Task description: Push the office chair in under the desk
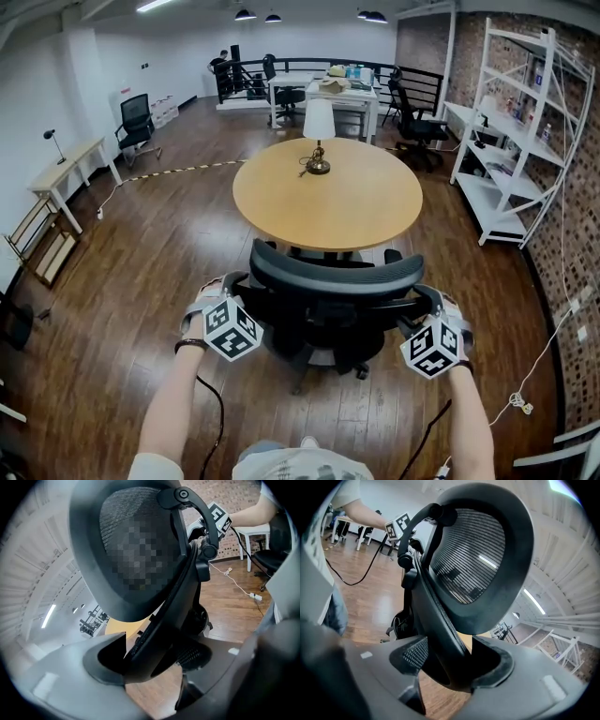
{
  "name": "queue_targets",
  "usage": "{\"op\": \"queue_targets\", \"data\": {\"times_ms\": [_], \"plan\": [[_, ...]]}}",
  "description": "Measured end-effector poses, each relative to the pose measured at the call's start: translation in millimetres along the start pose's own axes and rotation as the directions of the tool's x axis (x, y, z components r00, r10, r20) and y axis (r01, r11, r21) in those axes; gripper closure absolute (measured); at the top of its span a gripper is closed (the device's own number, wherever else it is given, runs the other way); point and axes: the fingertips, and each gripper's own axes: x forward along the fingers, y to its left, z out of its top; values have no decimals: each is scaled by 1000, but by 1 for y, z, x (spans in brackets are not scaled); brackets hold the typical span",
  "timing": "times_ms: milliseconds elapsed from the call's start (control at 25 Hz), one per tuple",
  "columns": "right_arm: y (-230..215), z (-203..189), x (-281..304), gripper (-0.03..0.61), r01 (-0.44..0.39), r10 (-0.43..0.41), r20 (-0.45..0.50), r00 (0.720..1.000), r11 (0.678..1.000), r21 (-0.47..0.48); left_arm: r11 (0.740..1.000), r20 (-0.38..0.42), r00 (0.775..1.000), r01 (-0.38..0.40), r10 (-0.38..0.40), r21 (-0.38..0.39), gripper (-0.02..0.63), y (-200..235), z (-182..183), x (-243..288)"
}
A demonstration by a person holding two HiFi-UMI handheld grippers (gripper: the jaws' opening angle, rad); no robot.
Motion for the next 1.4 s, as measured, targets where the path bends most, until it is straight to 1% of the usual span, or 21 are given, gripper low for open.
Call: {"op": "queue_targets", "data": {"times_ms": [280,400,520,640,680,720,800,920,1120,1200,1320,1400], "plan": [[0,-3,2,287,28,-28,-16,999,1000,9,1000,25,1000,-2,2,-4,273,-1,2,2],[4,-2,-3,287,45,-44,-32,999,999,21,999,29,999,-43,43,-3,273,-4,1,-7],[4,8,-19,288,108,-108,-6,994,994,31,995,81,992,-90,94,-50,273,-6,5,-30],[16,25,-34,288,115,-118,38,992,990,78,989,135,985,-97,112,-114,279,-11,8,-56],[23,31,-39,288,113,-117,49,992,990,90,987,149,982,-93,112,-132,292,-14,8,-64],[29,38,-44,290,111,-117,60,991,989,100,985,163,980,-86,111,-151,323,-18,9,-72],[43,52,-56,325,101,-113,88,990,986,130,979,196,975,-66,104,-191,365,-28,10,-88],[62,71,-76,353,86,-114,135,984,977,197,967,247,964,-37,101,-253,418,-44,12,-112],[91,101,-123,420,83,-151,216,965,953,293,925,344,931,18,123,-379,507,-71,20,-163],[105,112,-139,434,73,-155,239,958,945,319,914,372,921,45,119,-403,580,-84,20,-181],[124,125,-161,453,60,-163,271,949,934,352,900,408,905,70,124,-430,584,-99,19,-203],[135,130,-176,473,54,-172,286,943,925,377,884,431,893,94,129,-458,594,-110,20,-218]]}}
